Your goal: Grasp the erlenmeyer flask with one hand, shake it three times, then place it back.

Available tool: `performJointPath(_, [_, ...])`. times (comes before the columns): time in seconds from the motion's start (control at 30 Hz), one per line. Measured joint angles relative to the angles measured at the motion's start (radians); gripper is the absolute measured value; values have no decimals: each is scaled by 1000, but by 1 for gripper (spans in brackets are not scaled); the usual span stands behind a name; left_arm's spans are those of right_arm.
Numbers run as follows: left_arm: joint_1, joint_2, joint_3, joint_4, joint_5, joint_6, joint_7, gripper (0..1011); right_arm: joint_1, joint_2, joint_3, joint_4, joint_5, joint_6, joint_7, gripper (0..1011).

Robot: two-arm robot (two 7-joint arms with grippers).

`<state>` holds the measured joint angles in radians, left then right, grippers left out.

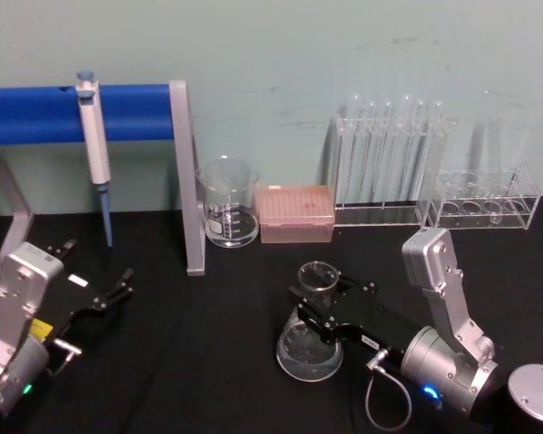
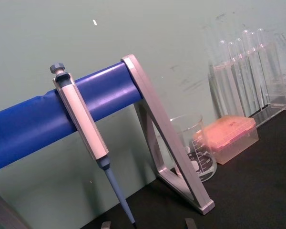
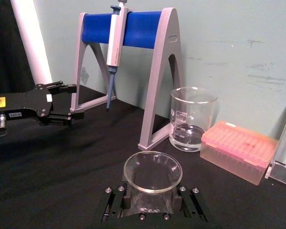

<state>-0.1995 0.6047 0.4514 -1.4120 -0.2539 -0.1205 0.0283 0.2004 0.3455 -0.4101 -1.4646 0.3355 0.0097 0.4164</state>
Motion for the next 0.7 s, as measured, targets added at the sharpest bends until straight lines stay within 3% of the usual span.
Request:
performJointPath(0.37, [0,0,0,0,0,0,0,1001,-1,-1,1,0,2,0,0,489])
performJointPath(0.57, [0,0,0,0,0,0,0,1001,-1,-1,1,0,3,1,0,716])
performJointPath(0.7, [0,0,0,0,0,0,0,1001,-1,-1,2,-1,3,1,0,809])
